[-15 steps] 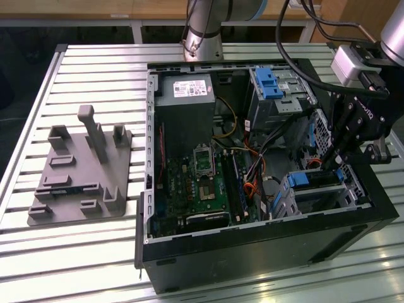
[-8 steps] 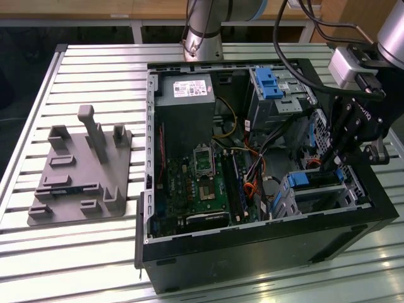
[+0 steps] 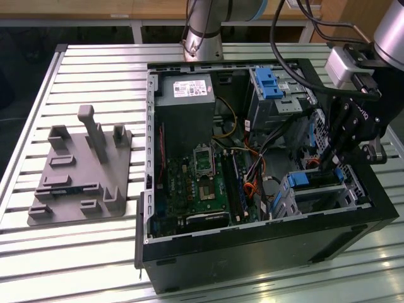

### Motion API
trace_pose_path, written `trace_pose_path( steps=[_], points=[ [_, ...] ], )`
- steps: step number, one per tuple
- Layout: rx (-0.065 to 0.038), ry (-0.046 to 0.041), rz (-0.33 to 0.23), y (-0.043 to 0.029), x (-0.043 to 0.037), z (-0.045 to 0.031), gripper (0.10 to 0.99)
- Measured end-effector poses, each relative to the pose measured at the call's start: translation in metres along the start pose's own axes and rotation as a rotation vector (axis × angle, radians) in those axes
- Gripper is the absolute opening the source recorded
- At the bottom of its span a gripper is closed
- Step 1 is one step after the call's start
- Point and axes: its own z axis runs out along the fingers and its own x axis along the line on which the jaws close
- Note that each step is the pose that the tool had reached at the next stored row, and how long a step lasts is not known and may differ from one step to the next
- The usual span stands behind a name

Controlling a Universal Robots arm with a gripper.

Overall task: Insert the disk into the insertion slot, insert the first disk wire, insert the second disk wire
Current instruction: 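Insert the first disk wire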

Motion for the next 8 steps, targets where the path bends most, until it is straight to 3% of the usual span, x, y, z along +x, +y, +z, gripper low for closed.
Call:
trace_pose_path(
  steps=[8],
  points=[
    [0.000,0.0001,0.000,-0.0007,-0.0038,-0.0002,0.173]
  ],
)
